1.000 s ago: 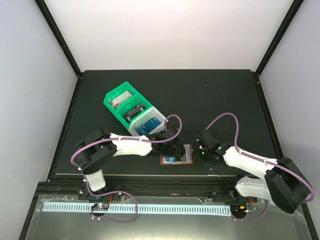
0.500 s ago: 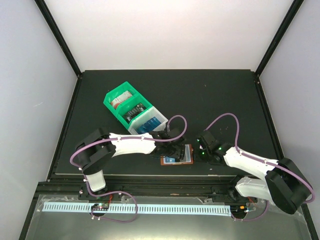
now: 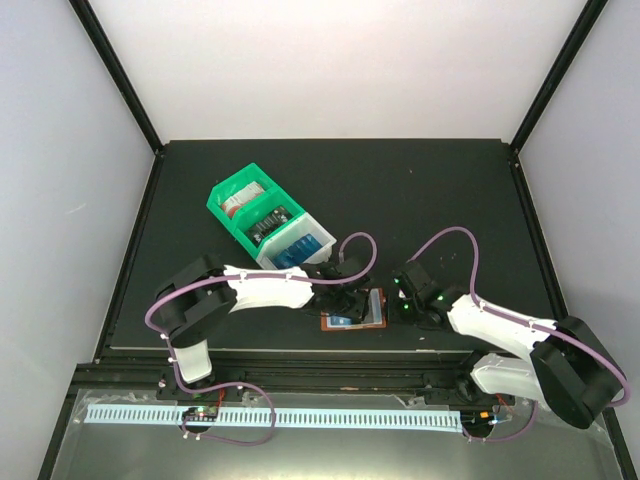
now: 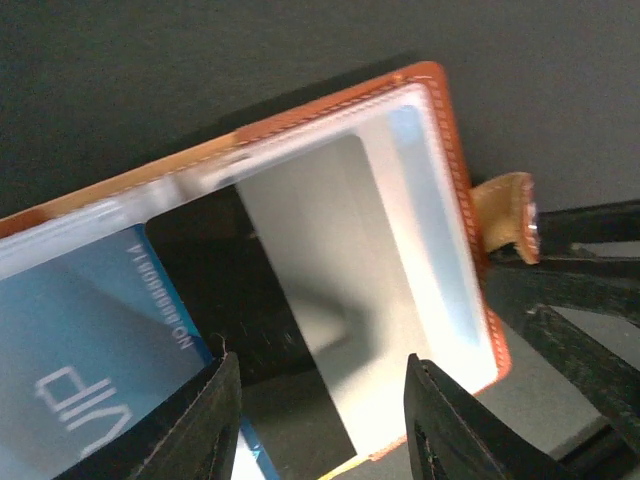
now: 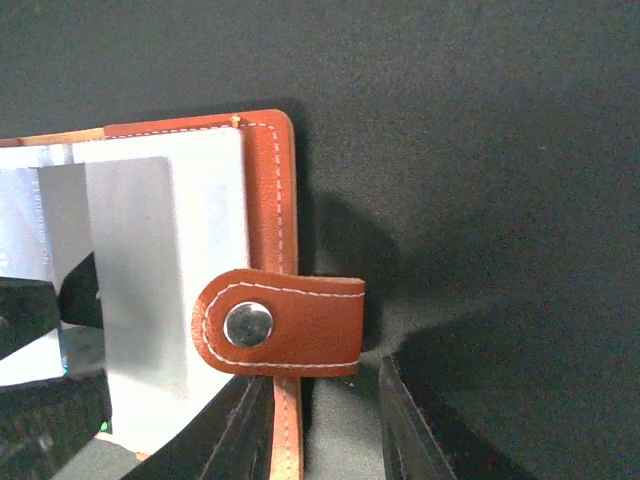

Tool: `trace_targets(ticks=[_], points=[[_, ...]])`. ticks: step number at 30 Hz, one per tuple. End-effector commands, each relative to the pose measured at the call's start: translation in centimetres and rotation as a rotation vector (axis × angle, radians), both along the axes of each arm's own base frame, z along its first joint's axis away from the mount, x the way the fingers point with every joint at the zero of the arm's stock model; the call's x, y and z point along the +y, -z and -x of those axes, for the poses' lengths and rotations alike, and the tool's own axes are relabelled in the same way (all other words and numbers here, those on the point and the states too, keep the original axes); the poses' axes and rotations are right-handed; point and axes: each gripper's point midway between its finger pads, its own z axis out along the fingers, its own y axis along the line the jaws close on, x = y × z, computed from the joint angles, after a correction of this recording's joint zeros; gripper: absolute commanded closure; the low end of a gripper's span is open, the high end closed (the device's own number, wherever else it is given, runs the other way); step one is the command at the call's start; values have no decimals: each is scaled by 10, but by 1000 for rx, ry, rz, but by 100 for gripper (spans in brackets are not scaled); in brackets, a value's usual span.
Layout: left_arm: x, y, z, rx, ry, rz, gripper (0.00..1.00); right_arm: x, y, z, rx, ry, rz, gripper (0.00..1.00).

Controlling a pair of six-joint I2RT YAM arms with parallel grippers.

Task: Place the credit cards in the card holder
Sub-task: Insert the credit card into the card holder.

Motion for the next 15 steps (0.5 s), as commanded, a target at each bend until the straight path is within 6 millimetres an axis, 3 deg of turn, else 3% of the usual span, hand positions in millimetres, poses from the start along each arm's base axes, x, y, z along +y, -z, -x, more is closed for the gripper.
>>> trace_targets(ticks=[1, 10, 12, 15], points=[[-25, -3, 4, -11, 88, 112, 54, -4, 10, 11, 39, -6, 9, 68], [-50, -17, -1, -20, 94, 254, 54, -3, 9, 10, 31, -3, 0, 68], [-47, -19, -3, -26, 67, 248, 55, -2, 7, 10, 25, -3, -10, 68], [-25, -21, -11, -65, -19, 178, 52, -2, 3, 9, 15, 0, -14, 67]])
